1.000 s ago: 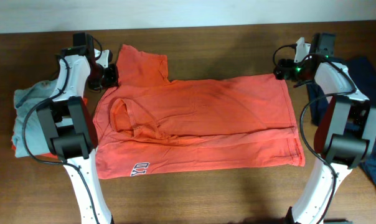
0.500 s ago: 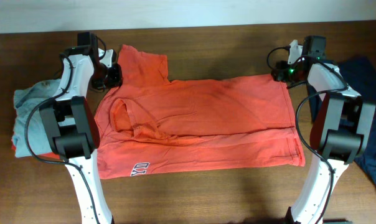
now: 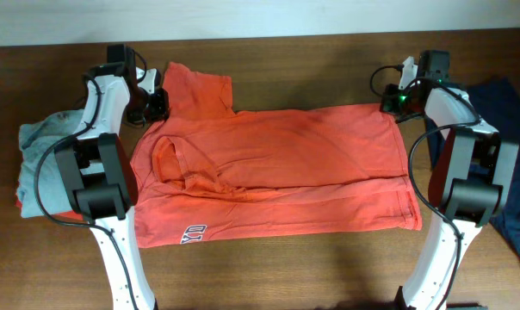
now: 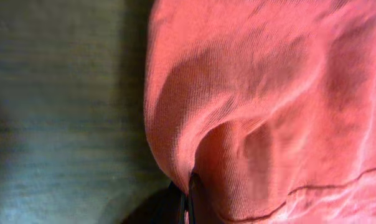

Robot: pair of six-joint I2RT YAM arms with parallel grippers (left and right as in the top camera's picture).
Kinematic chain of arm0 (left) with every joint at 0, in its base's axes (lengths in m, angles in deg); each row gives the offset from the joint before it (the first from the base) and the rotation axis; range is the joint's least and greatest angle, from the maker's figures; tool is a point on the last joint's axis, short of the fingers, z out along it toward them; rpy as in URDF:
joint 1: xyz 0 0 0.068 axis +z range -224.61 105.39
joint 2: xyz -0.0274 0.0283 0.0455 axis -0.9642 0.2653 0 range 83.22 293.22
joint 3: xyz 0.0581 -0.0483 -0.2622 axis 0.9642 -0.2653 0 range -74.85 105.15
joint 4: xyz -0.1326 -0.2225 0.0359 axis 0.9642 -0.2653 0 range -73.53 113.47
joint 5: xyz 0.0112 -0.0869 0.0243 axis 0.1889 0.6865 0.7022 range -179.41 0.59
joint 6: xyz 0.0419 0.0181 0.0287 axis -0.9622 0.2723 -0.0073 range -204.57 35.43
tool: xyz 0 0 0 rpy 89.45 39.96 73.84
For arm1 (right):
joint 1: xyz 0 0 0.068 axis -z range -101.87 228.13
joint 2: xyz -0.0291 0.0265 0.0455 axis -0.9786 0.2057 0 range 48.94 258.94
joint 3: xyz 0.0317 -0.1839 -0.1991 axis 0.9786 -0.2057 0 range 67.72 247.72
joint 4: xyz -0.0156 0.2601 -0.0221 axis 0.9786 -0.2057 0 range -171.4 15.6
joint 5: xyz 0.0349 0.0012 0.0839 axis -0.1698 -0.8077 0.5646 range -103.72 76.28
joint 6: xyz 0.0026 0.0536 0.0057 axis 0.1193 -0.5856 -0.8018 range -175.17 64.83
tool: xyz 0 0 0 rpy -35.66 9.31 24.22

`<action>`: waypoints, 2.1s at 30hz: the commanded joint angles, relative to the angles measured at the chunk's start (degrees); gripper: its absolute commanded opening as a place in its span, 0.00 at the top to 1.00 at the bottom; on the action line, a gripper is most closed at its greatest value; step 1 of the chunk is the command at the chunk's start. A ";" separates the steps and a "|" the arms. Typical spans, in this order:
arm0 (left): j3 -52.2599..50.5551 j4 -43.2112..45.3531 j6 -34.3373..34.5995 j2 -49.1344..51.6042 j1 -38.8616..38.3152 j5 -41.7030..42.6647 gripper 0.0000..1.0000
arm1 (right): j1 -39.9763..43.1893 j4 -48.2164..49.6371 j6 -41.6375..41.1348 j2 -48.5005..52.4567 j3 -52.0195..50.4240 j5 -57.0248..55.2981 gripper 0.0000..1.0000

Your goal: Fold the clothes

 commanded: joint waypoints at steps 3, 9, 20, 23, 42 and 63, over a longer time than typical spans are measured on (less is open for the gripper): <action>5.35 -6.32 0.37 1.33 1.68 -0.74 1.00 | 1.64 -3.23 -2.21 -3.45 0.37 -0.94 0.90; 13.00 -16.20 0.35 1.33 3.80 6.99 1.00 | 2.14 -9.03 -2.19 -7.13 0.37 -0.96 0.87; 19.63 -32.41 -3.58 1.25 4.98 12.20 1.00 | 2.16 -18.34 -2.08 -10.69 0.37 -1.05 0.85; 19.63 -34.25 -4.07 0.94 5.57 10.54 1.00 | 2.47 -20.28 -1.99 -12.63 0.37 -3.82 0.85; 19.28 -38.71 -3.56 -6.62 7.74 3.67 1.00 | 8.46 -33.40 1.95 -15.76 0.37 -8.28 0.85; 15.37 -37.13 -3.56 -9.16 3.39 -0.04 1.00 | 1.60 -29.94 8.52 -12.98 0.31 1.36 0.61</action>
